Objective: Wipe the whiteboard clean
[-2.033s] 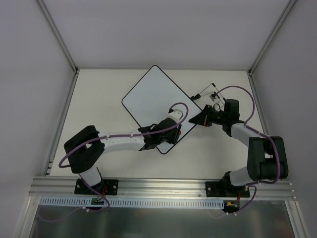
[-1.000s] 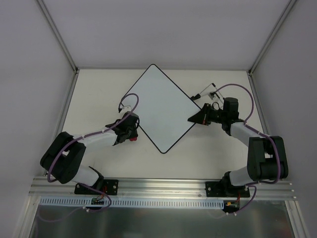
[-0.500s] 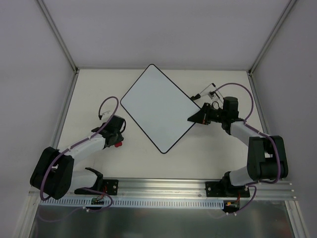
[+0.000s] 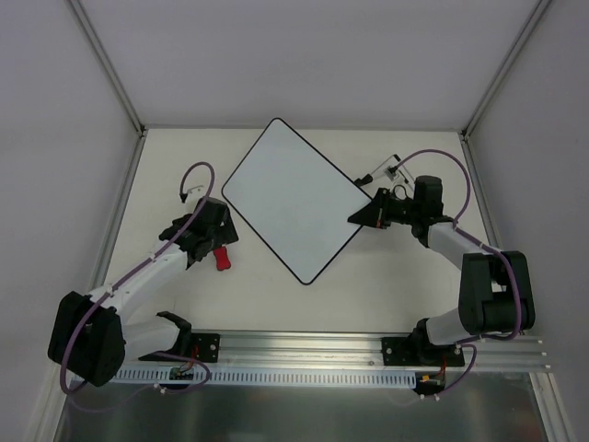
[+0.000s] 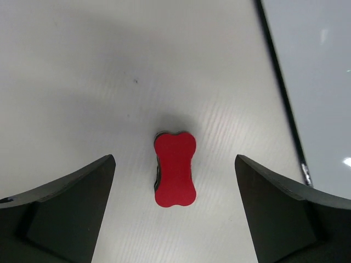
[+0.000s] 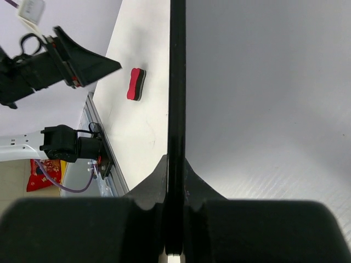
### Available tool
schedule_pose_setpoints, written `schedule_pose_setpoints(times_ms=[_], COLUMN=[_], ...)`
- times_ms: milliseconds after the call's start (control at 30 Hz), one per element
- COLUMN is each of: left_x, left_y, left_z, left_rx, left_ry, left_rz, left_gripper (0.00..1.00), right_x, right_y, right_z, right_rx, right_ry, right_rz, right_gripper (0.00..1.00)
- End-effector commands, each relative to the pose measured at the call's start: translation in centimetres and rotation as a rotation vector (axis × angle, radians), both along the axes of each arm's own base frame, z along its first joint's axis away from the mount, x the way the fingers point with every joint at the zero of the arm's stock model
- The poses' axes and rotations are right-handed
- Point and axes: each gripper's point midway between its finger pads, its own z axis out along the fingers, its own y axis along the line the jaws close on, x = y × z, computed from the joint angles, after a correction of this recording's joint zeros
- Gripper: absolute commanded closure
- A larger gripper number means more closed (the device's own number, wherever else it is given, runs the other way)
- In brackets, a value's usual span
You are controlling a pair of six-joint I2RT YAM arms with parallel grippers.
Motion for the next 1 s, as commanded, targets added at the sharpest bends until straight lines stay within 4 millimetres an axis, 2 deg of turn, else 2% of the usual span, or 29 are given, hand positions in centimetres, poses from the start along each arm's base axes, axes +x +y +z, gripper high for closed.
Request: schedule_pose_setpoints(times_ms=[0, 133, 400, 567, 633, 933, 967], left_x=[1.4, 1.8, 1.7, 1.6, 1.6, 1.6, 1.5], left_y=[0.9, 1.5, 2.0, 2.2, 2.3, 2.3, 2.3], left_z=[4.1, 5.8, 6.0, 6.0, 5.9, 5.6, 5.5], left_rx=[0.063, 0.100, 0.126, 0.135, 0.141, 0.141, 0.142], left_ry=[-0.103, -0.150, -0.157, -0.157, -0.156, -0.149, -0.146], left_rz=[-0.033, -0.042, -0.043, -0.038, -0.038, -0.035, -0.036], left_gripper=[0.08, 0.08, 0.08, 0.08, 0.08, 0.08, 0.08], right_x=[3.6, 4.4, 6.7, 8.4, 9.4, 11.6, 11.7], right_y=[-0.3, -0.3, -1.4, -3.3, -5.2, -10.1, -10.5], right_z=[3.8, 6.3, 11.4, 13.6, 14.6, 18.6, 19.5], right_rx=[-0.078, -0.035, 0.000, 0.000, -0.002, 0.061, 0.074], right_ry=[-0.386, -0.429, -0.521, -0.562, -0.576, -0.619, -0.655], right_rz=[0.026, 0.002, -0.066, -0.145, -0.201, -0.357, -0.370], right_gripper=[1.00, 1.00, 1.00, 1.00, 1.00, 1.00, 1.00])
